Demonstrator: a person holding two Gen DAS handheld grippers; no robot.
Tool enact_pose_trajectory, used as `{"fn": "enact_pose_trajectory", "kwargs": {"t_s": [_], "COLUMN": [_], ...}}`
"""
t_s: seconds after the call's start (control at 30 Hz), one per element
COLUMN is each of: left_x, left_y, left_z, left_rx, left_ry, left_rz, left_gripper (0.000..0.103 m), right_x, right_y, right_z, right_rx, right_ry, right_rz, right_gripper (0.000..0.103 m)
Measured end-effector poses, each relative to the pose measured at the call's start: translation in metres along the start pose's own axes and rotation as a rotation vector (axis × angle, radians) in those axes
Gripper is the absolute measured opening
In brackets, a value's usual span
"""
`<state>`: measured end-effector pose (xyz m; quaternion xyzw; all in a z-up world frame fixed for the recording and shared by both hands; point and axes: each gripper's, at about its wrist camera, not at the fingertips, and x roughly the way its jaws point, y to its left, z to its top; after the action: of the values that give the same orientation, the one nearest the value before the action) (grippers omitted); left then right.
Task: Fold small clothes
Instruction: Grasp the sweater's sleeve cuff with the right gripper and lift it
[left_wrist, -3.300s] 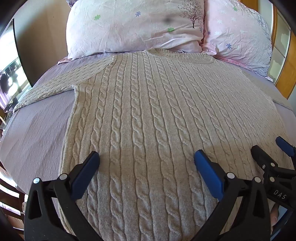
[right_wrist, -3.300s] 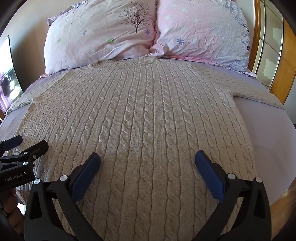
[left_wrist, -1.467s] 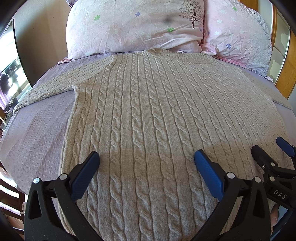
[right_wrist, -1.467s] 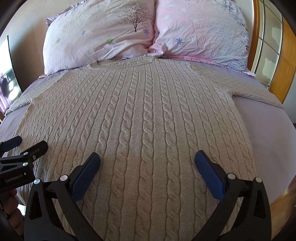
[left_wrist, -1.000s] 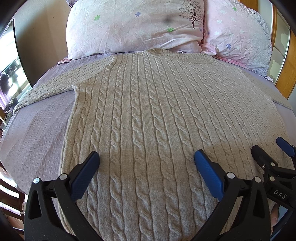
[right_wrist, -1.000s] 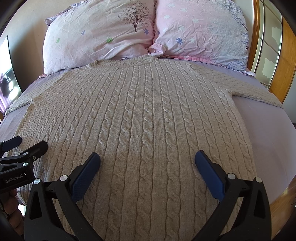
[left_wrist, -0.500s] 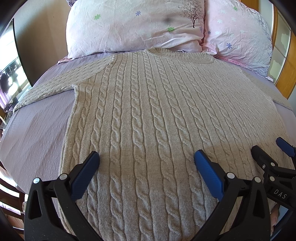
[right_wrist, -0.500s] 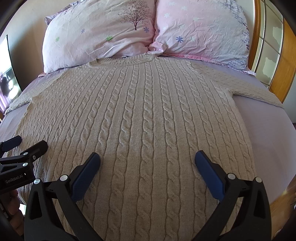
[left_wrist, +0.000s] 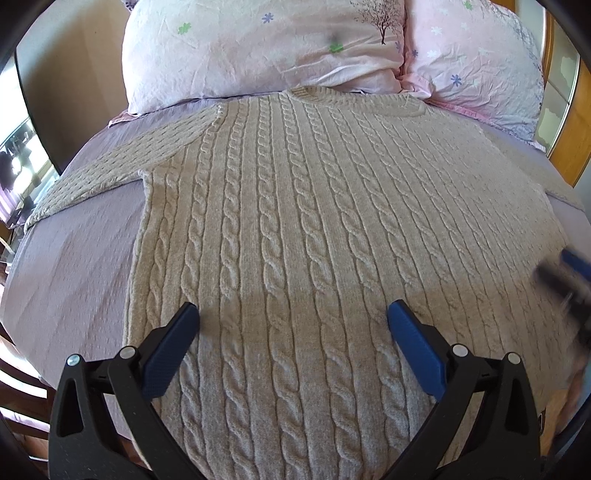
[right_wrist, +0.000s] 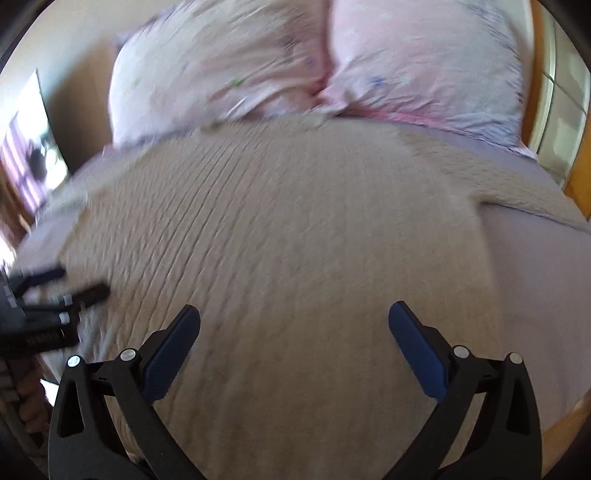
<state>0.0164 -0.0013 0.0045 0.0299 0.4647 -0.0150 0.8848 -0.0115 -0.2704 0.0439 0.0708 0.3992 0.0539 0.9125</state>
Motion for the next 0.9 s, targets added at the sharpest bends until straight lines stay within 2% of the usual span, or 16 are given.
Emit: {"fn": "enact_pose_trajectory", "kwargs": {"t_s": [0.07,0.1,0.2,0.27,0.37,0.47,0.6,0.7,0.73,0.8,0.9], "left_x": [0.002,0.003,0.005,0.008,0.011,0.014,0.022,0.025,0.026,0.026,0.026], "left_y": [0.002,0.003,0.001,-0.005,-0.014,-0.02,-0.018,-0.01,-0.006,0.0,0.002], "left_z": [0.009,0.015,0.029,0.039,0.051,0.058,0.064,0.065,0.066,0.066,0.067], "left_rx": [-0.007,-0.014,-0.011,0.004,0.031,0.045,0.028,-0.008,-0.028,-0.073,-0.094], "left_ry": [0.011,0.009,-0.002,-0.011,-0.032,-0.052,-0.045,-0.057,-0.066,-0.081,-0.101], "left_rz": [0.0,-0.004,-0.011,-0.009,-0.014,-0.009,-0.047,-0.147,-0.212,-0.303,-0.339], "left_gripper": [0.101,0.101,0.101,0.101,0.101,0.101,0.101,0.101,0.101,0.101,0.101], "right_x": [-0.017,-0.026,-0.029,-0.022,-0.008,0.004,0.014,0.015,0.014,0.013,0.014], "right_y": [-0.052,-0.091,-0.189,-0.236,-0.299,-0.353,-0.39,-0.402,-0.404,-0.411,-0.413], "right_z": [0.025,0.038,0.063,0.074,0.082,0.079,0.071,0.065,0.063,0.062,0.064], "right_rx": [0.127,0.223,0.467,0.552,0.692,0.87,0.981,1.032,1.038,1.04,1.033], "right_ry": [-0.092,-0.141,-0.165,-0.138,-0.097,-0.067,-0.041,-0.066,-0.075,-0.09,-0.096], "right_rz": [-0.065,-0.09,-0.208,-0.29,-0.355,-0.348,-0.371,-0.378,-0.382,-0.386,-0.4], "right_gripper": [0.102,0.102,0.101,0.079,0.058,0.051,0.041,0.029,0.026,0.024,0.024]}}
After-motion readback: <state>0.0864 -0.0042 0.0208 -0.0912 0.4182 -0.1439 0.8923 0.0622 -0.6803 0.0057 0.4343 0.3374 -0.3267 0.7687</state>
